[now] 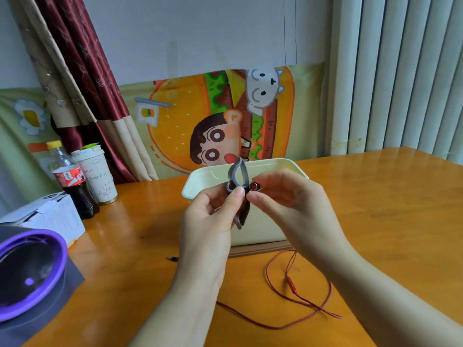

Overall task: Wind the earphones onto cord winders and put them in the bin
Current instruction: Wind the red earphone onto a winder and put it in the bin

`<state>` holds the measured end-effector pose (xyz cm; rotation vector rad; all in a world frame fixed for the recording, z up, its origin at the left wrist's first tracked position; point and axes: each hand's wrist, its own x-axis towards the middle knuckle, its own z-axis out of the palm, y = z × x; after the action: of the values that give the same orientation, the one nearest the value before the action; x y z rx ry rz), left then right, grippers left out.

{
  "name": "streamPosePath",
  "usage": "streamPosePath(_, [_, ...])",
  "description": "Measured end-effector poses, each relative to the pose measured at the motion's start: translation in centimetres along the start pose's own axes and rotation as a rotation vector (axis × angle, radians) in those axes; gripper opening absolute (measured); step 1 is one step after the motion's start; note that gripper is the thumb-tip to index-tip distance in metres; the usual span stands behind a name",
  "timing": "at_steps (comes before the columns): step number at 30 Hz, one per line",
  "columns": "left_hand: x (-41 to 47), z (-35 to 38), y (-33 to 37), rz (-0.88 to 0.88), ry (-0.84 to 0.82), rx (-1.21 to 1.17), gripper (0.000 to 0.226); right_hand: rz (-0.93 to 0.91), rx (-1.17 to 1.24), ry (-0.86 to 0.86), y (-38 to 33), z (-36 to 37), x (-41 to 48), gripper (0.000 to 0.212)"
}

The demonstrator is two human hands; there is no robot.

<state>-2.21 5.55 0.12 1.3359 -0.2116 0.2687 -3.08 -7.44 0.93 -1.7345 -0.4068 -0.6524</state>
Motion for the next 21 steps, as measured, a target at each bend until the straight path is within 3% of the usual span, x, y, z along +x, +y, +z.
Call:
streamPosePath(11, [0.0,0.2,0.5,-0.203,-0.109,-0.286,0.031,0.033,0.06,-0.035,0.0,-0.7,0.2,0.029])
streamPosePath(16, [-0.1,0.4,0.5,-0.274,-0.113,-0.397,0.03,0.04,0.068,-0.059,-0.2,-1.0,0.4,0.023])
streamPosePath(21, [0.0,0.0,0.5,-0.279,-0.139,-0.306,0.033,0.104,0.114,-0.117,0.1,-1.6,0.6,0.031])
